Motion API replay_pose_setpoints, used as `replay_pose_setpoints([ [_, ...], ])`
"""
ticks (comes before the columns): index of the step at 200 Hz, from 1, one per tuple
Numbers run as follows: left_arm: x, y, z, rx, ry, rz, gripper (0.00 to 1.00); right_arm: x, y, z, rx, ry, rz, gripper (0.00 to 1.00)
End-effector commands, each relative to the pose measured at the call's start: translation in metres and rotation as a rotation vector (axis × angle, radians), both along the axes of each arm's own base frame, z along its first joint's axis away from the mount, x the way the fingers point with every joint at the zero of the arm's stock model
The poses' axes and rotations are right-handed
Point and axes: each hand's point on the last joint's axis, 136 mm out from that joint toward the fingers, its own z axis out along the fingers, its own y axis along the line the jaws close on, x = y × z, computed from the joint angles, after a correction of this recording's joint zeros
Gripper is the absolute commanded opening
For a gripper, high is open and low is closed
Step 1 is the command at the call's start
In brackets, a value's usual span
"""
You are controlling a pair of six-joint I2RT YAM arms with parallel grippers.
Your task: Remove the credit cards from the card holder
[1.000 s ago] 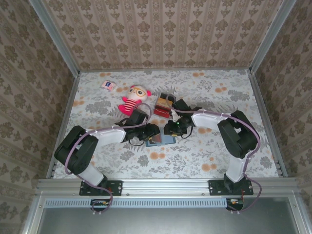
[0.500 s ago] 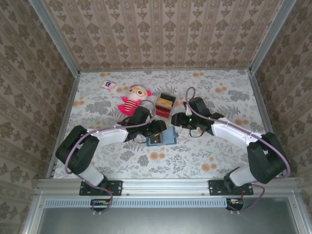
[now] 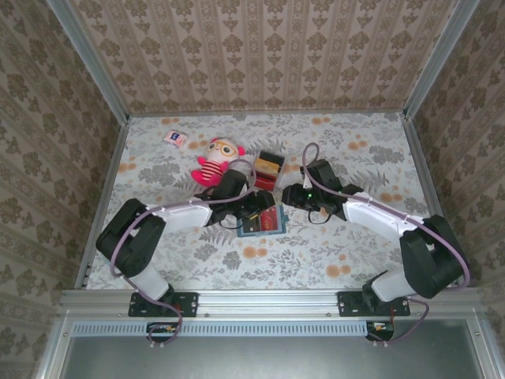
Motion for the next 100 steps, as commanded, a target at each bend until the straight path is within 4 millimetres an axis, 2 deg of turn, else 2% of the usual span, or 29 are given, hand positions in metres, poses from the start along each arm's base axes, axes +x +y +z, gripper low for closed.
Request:
replay_pose_setpoints([
  [1, 0.001, 0.030, -0.001, 0.080, -0.004, 0.081, 0.70, -0.001, 0.013, -0.003, 0.015, 0.046, 0.035, 0.38],
  [12, -0.001, 0.039, -0.005, 0.104, 0.003, 0.093, 0.70, -0.003, 0.019, -0.008, 0.015, 0.072, 0.048, 0.34],
  [40, -0.003, 0.040, -0.005, 0.093, 0.011, 0.086, 0.64, -0.008, 0.033, -0.021, 0.040, 0.143, 0.065, 0.29],
  [84, 0.001, 0.020, -0.008, 0.039, 0.045, 0.048, 0.49, -0.015, 0.036, -0.044, 0.039, 0.224, 0.057, 0.27],
  [100, 0.004, 0.015, -0.010, 0.046, 0.052, 0.038, 0.45, -0.017, 0.038, -0.049, 0.040, 0.247, 0.065, 0.23],
])
